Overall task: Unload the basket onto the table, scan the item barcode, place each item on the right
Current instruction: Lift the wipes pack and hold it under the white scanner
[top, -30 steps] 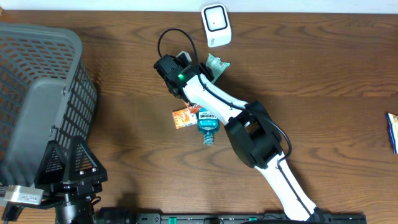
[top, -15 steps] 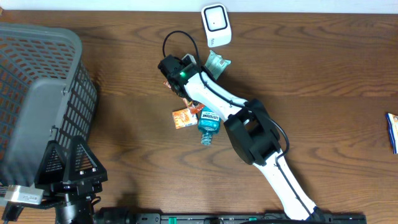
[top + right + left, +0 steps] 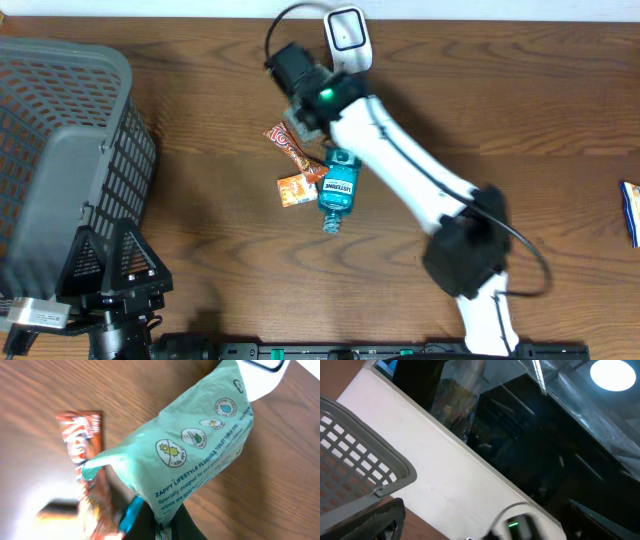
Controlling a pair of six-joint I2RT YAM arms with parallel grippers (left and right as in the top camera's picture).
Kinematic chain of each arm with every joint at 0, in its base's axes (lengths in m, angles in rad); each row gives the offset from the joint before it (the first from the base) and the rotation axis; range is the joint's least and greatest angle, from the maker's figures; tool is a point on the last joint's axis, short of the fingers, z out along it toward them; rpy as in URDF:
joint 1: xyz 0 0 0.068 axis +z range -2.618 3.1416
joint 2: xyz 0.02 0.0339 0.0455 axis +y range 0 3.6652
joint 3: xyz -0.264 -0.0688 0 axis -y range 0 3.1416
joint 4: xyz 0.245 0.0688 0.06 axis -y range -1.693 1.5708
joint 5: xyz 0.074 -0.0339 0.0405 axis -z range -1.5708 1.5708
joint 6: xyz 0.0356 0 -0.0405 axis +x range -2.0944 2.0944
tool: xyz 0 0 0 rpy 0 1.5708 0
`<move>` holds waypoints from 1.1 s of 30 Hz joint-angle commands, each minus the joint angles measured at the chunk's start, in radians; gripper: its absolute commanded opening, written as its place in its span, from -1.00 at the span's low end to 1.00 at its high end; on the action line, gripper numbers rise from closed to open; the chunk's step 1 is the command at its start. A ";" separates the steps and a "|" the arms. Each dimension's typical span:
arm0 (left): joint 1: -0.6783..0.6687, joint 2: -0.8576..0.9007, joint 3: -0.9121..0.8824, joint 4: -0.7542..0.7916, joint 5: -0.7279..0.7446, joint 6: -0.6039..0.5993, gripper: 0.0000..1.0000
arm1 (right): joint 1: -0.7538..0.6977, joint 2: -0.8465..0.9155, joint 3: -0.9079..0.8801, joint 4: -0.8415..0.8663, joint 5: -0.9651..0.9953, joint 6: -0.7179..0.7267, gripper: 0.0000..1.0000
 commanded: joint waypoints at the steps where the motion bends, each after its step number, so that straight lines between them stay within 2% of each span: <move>1: -0.019 -0.008 0.008 0.004 -0.008 -0.008 0.96 | -0.071 -0.049 0.006 -0.047 -0.233 0.010 -0.98; 7: -0.034 -0.007 0.008 0.004 -0.031 -0.008 0.96 | -0.199 -0.064 0.006 -0.152 -0.628 0.013 -0.97; 9: -0.034 -0.008 0.007 0.004 -0.031 -0.008 0.96 | -0.233 -0.064 0.005 -0.182 -0.621 0.071 -0.97; 12: -0.034 -0.008 0.007 0.003 -0.031 -0.008 0.96 | -0.264 -0.064 0.005 -0.245 -0.525 0.252 -0.97; 19: -0.034 -0.008 0.007 0.003 -0.031 -0.008 0.96 | -0.274 -0.064 0.005 -0.385 -0.494 0.578 -0.97; 22: -0.034 -0.007 0.007 0.000 -0.031 -0.008 0.96 | -0.270 -0.064 0.005 -0.433 -0.478 0.820 -0.97; 25: -0.034 -0.008 0.007 0.000 -0.031 -0.008 0.96 | -0.269 -0.064 0.005 -0.472 -0.470 0.987 -0.97; 29: -0.034 -0.008 0.007 0.000 -0.031 -0.009 0.96 | -0.266 -0.064 0.005 -0.645 -0.471 1.377 -0.97; 31: -0.034 -0.007 0.007 0.000 -0.031 -0.008 0.96 | -0.264 -0.064 0.005 -0.677 -0.499 1.462 -0.97; 33: -0.034 -0.008 0.007 0.000 -0.031 -0.008 0.96 | -0.261 -0.064 0.005 -0.676 -0.534 1.472 -0.97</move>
